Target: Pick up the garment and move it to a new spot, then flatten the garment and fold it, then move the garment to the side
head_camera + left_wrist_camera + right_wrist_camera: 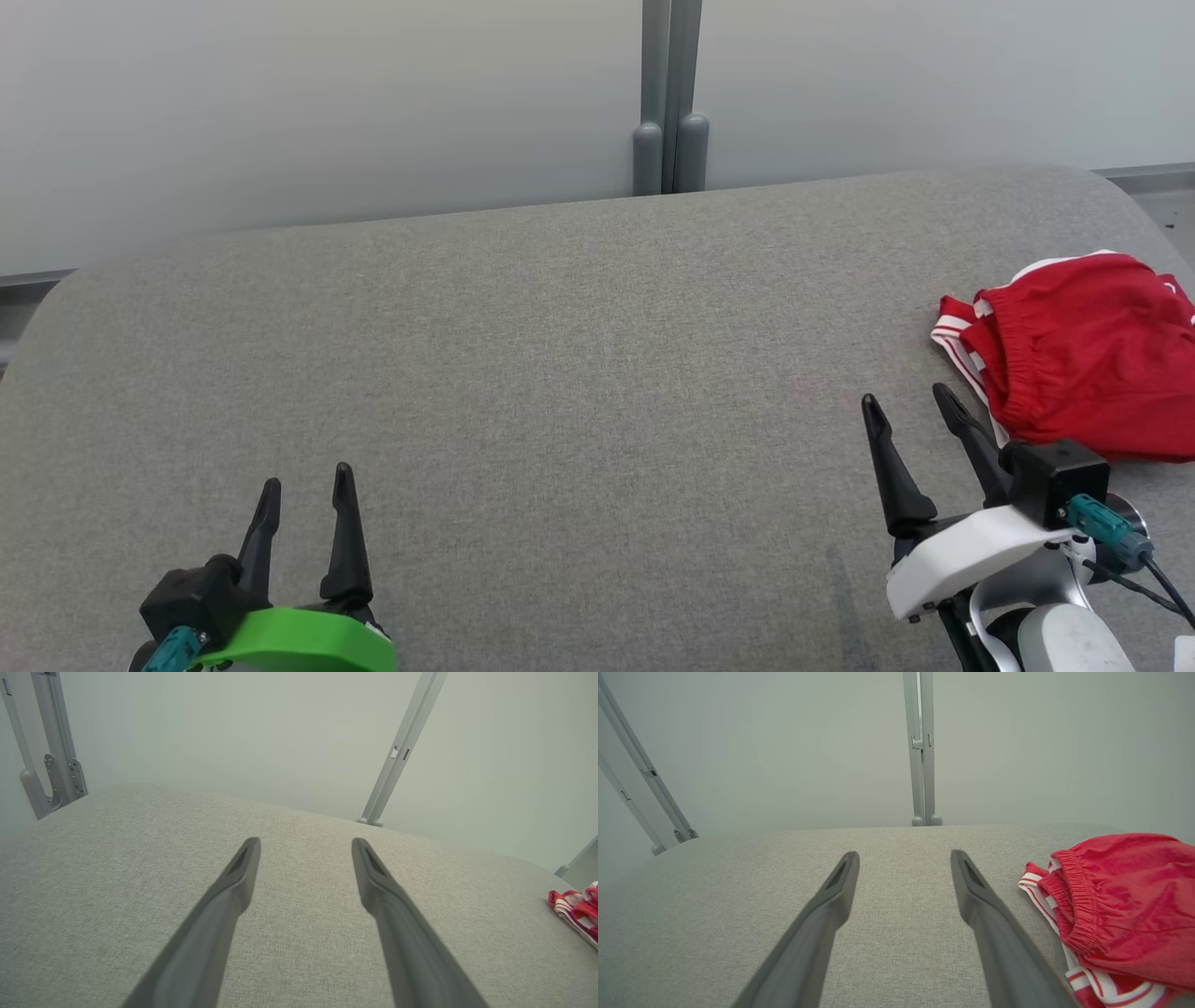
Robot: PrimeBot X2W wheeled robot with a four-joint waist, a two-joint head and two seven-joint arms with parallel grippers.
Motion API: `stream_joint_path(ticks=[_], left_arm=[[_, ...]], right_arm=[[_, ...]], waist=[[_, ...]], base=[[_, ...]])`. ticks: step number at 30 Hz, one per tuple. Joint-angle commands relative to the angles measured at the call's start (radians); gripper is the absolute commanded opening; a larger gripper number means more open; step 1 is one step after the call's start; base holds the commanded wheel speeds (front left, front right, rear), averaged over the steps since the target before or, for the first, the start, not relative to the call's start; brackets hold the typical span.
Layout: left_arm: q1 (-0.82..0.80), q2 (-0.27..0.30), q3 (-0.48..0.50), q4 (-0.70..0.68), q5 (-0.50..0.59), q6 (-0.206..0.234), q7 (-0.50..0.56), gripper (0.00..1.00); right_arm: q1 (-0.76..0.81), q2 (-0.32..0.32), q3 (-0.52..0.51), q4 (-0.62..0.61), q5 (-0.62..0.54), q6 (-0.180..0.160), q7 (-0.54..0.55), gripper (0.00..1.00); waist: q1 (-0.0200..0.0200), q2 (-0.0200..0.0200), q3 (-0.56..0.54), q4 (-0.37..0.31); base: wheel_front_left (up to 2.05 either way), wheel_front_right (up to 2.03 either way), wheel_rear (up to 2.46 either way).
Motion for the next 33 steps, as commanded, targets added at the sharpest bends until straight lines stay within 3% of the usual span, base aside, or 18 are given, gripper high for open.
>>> stream_joint_path(ticks=[1, 3, 4, 8, 33], left_arm=[[-0.014, 0.000, 0.003, -0.005, 0.003, -0.005, -0.004, 1.00], [-0.012, 0.000, 0.004, -0.005, 0.006, -0.005, -0.005, 1.00], [0.000, -0.002, 0.001, -0.002, 0.000, -0.003, 0.000, 0.00], [0.014, -0.013, -0.003, 0.026, -0.007, -0.005, 0.002, 0.00], [-0.029, -0.060, 0.122, 0.058, -0.333, -0.098, 0.108, 0.00]], right_arm=[[0.008, -0.002, -0.003, -0.006, 0.004, 0.000, 0.001, 1.00], [0.009, -0.002, -0.004, -0.006, 0.004, 0.000, 0.001, 1.00], [0.001, 0.000, -0.001, -0.001, 0.000, 0.000, 0.000, 0.00], [0.017, 0.004, 0.002, 0.028, 0.008, 0.000, -0.001, 0.00], [-0.023, -0.018, -0.017, 0.103, 0.485, 0.000, 0.017, 0.00]], waist=[[0.0000, 0.0000, -0.001, 0.000], [0.0000, 0.0000, -0.002, 0.000], [0.0000, 0.0000, -0.002, 0.000], [0.0000, 0.0000, -0.003, 0.000], [0.0000, 0.0000, 0.002, 0.005]], base=[[0.00, 0.00, 0.00], [0.00, 0.00, 0.00], [0.00, 0.00, 0.00], [0.00, 0.00, 0.00], [0.00, 0.00, 0.00]])
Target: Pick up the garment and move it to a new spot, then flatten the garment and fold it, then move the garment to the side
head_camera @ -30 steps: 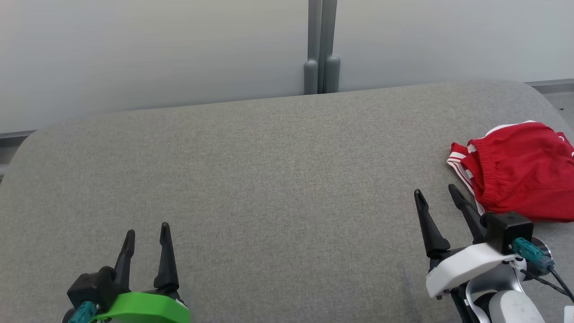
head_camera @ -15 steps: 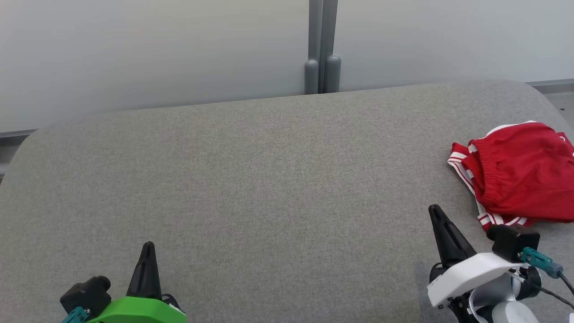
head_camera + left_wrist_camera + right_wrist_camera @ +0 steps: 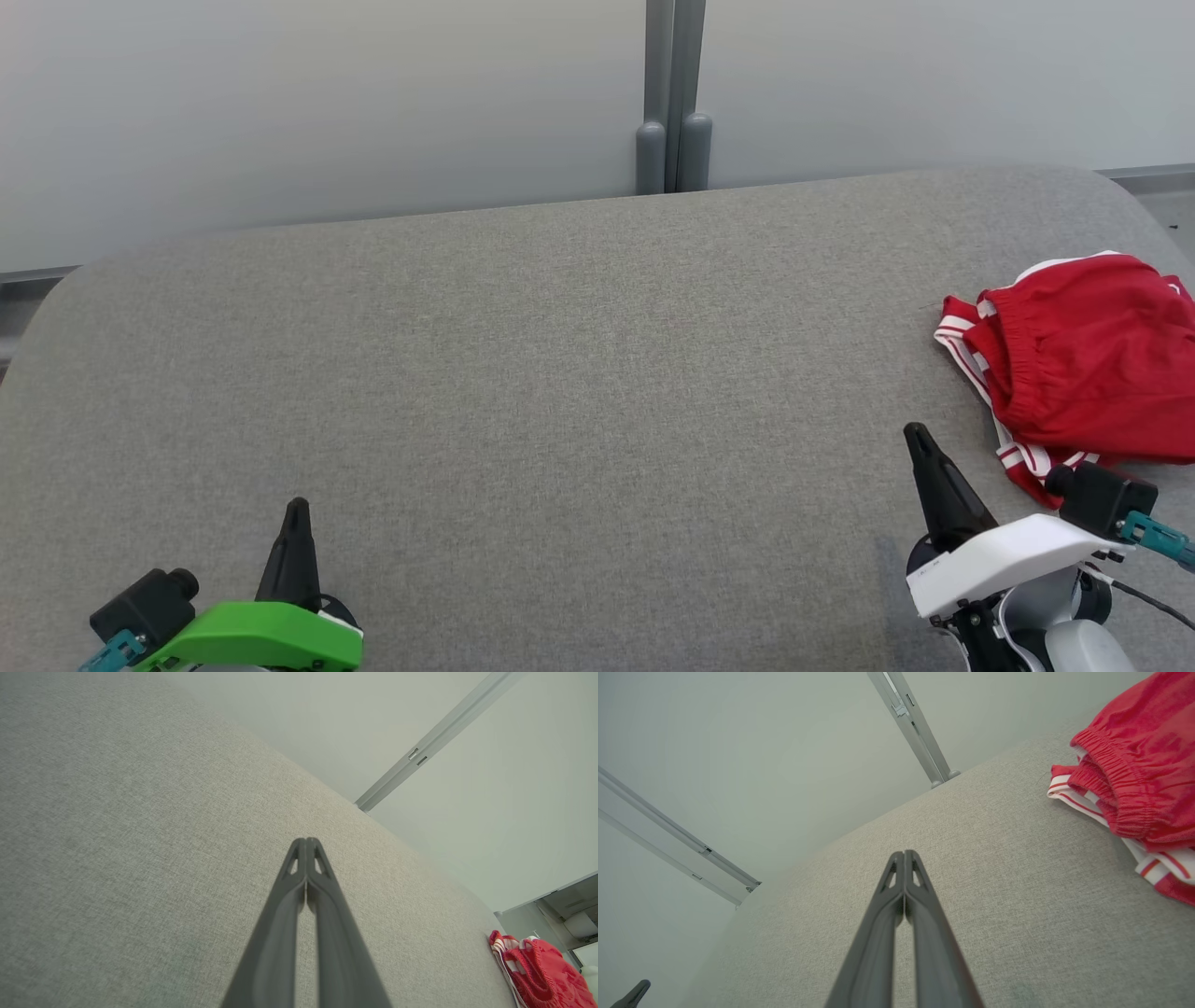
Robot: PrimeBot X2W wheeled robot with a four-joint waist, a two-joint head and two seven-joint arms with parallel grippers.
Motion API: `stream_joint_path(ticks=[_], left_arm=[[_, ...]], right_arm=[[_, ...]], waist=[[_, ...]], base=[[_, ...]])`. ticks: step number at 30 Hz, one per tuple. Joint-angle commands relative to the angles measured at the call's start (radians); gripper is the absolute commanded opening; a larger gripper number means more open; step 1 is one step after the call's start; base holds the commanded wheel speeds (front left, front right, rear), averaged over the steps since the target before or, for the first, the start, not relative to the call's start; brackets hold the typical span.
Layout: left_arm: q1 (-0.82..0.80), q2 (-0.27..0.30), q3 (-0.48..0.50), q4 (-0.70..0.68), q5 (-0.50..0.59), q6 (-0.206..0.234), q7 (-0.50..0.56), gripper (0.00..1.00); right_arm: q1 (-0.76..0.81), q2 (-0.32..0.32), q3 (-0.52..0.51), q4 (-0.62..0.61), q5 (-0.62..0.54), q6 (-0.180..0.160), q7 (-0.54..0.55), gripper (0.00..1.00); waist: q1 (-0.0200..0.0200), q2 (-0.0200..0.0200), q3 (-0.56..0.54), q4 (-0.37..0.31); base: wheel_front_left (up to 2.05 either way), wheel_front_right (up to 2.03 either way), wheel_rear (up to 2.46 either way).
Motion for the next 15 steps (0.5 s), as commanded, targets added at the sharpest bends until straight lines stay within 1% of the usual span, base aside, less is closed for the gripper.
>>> stream_joint_path(ticks=[1, 15], left_arm=[[-0.031, 0.002, 0.017, -0.011, -0.030, -0.012, 0.008, 0.00], [-0.051, -0.021, 0.074, 0.006, -0.174, -0.055, 0.057, 0.00]], right_arm=[[-0.026, -0.009, -0.005, -0.005, 0.039, 0.000, 0.003, 0.00], [-0.044, -0.014, -0.019, 0.029, 0.248, 0.000, 0.015, 0.00]], waist=[[0.0000, 0.0000, 0.000, 0.000], [0.0000, 0.0000, 0.003, 0.003]], base=[[0.00, 0.00, 0.00], [0.00, 0.00, 0.00]])
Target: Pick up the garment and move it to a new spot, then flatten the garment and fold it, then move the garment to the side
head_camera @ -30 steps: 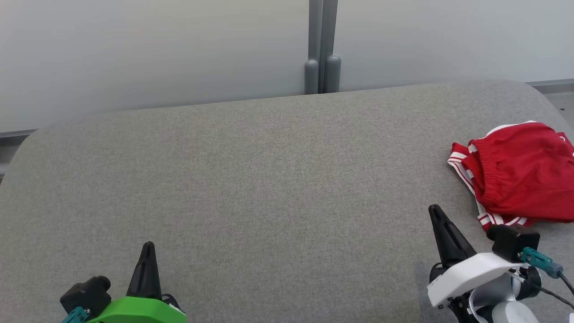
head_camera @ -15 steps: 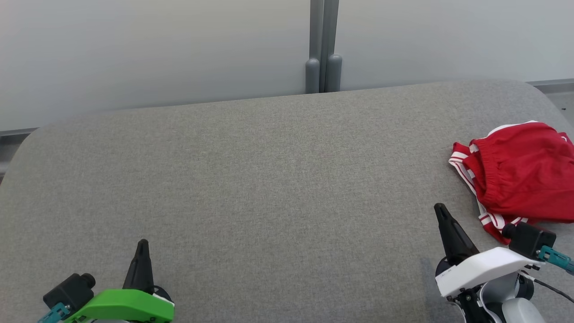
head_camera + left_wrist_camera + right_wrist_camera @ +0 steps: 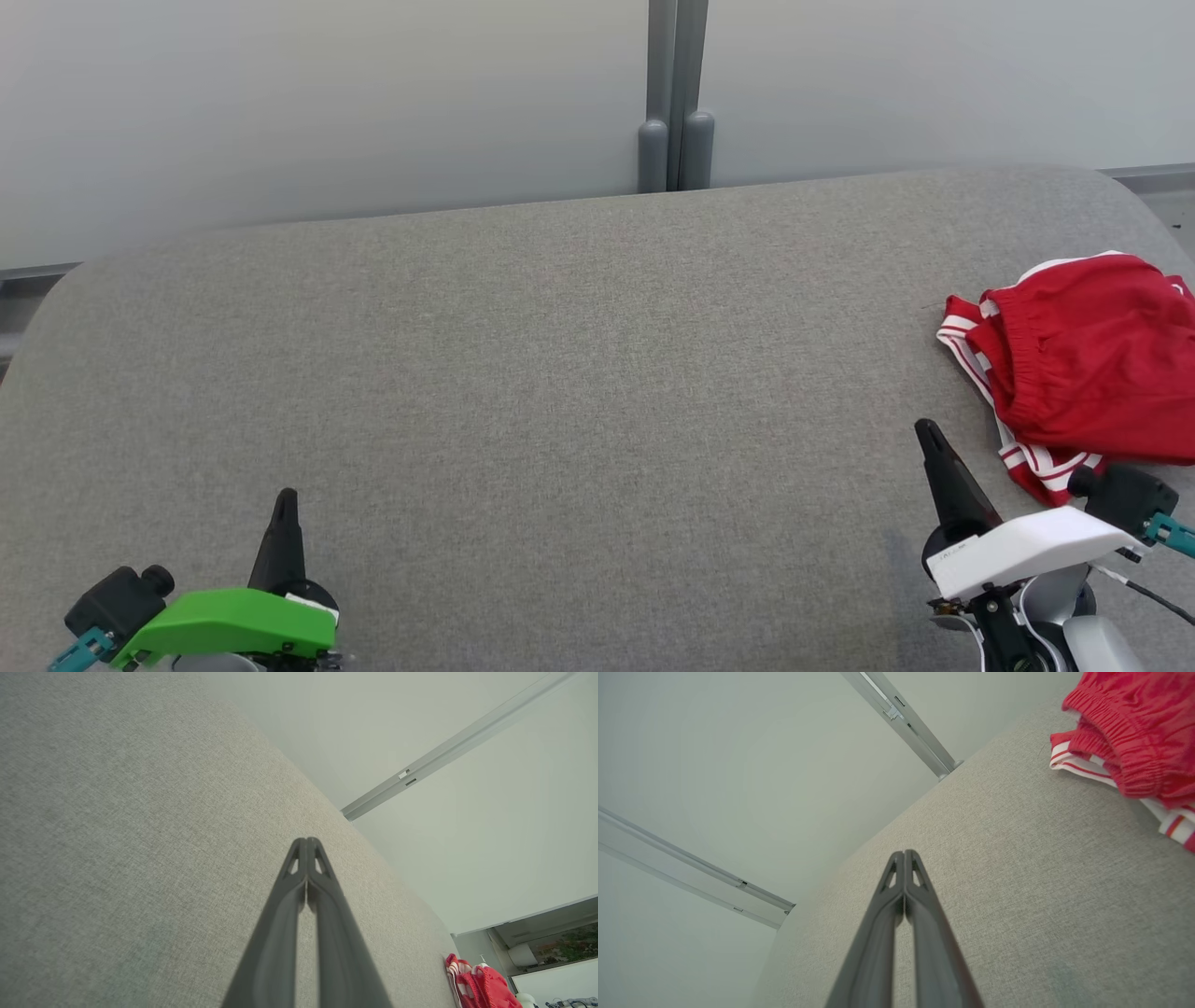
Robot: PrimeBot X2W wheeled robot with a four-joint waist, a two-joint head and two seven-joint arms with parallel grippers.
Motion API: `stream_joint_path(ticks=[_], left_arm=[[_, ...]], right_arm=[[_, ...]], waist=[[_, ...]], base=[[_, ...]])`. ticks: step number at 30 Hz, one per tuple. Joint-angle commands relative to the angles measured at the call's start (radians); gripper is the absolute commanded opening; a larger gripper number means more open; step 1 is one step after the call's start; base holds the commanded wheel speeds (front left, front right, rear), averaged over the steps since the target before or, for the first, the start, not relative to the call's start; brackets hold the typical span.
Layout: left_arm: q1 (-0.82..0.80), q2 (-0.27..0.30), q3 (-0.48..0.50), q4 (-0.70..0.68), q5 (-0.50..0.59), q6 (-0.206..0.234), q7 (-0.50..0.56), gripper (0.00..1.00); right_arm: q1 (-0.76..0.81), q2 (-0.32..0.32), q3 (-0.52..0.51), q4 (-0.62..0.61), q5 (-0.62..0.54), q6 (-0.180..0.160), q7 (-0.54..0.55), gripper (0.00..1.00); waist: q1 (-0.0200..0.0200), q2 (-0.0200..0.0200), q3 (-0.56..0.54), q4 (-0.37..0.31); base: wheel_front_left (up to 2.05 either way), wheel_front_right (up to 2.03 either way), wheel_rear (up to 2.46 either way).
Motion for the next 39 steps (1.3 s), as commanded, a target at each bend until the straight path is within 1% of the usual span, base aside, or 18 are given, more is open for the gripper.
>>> stream_joint_path(ticks=[1, 18, 39], left_arm=[[-0.031, -0.002, 0.015, -0.006, -0.023, -0.011, 0.007, 0.00], [-0.050, -0.028, 0.079, 0.005, -0.180, -0.056, 0.061, 0.00], [-0.069, -0.054, 0.139, 0.019, -0.319, -0.099, 0.113, 0.00]], right_arm=[[-0.025, -0.005, -0.005, -0.005, 0.037, 0.000, 0.004, 0.00], [-0.044, -0.009, -0.023, 0.032, 0.260, 0.000, 0.020, 0.00], [-0.061, -0.010, -0.044, 0.068, 0.462, 0.000, 0.037, 0.00]], waist=[[0.0000, 0.0000, 0.000, 0.000], [0.0000, 0.0000, 0.004, 0.004], [0.0000, 0.0000, 0.007, 0.008]], base=[[0.00, 0.00, 0.00], [0.00, 0.00, 0.00], [0.00, 0.00, 0.00]])
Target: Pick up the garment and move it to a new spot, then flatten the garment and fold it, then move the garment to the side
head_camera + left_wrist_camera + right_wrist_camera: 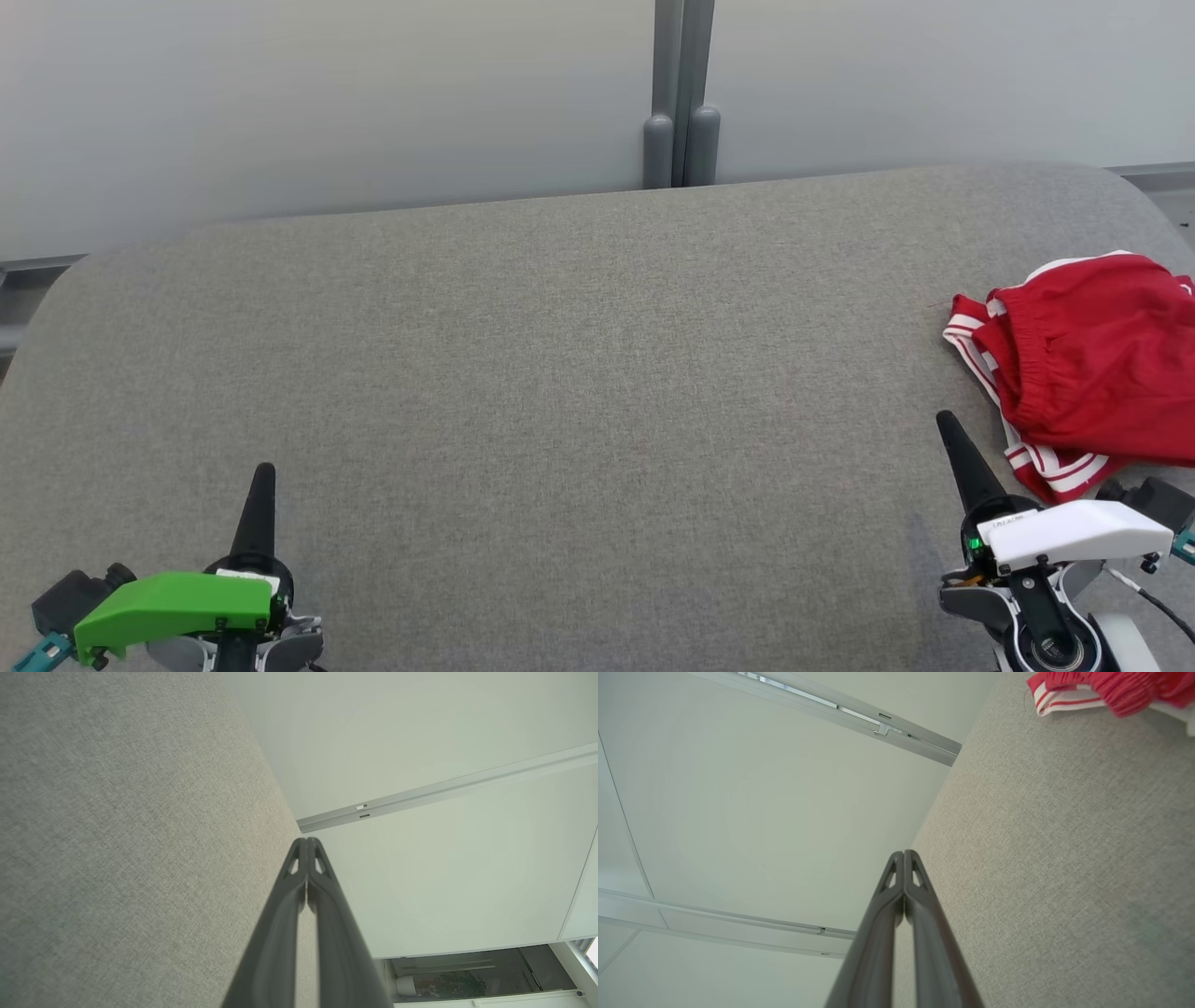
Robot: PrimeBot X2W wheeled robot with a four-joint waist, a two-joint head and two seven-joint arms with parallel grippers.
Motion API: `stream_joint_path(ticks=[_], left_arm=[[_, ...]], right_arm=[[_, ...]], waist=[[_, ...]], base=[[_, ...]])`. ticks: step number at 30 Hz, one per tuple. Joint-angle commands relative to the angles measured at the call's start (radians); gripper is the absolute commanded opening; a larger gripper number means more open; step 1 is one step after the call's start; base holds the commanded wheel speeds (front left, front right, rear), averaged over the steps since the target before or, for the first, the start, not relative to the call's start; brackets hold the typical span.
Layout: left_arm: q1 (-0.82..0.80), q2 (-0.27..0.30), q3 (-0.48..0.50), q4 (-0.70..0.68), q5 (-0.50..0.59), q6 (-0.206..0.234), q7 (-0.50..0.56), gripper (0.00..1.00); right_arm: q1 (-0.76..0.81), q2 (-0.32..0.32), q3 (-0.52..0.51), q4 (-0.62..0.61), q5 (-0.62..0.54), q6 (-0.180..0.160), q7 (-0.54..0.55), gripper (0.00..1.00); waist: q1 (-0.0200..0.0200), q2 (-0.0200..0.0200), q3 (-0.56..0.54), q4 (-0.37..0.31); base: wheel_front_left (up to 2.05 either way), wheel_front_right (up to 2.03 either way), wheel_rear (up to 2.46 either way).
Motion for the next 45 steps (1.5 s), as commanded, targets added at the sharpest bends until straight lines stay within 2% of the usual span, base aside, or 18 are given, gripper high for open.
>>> stream_joint_path(ticks=[1, 45], left_arm=[[-0.026, -0.003, 0.011, -0.004, -0.014, -0.010, 0.003, 0.00], [-0.054, -0.046, 0.114, 0.021, -0.244, -0.080, 0.092, 0.00]], right_arm=[[-0.021, -0.005, -0.005, -0.002, 0.020, 0.000, 0.005, 0.00], [-0.045, 0.000, -0.045, 0.059, 0.351, 0.000, 0.039, 0.00]], waist=[[0.0000, 0.0000, 0.000, 0.000], [0.0000, 0.0000, 0.008, 0.009]], base=[[0.00, 0.00, 0.00], [0.00, 0.00, 0.00]])
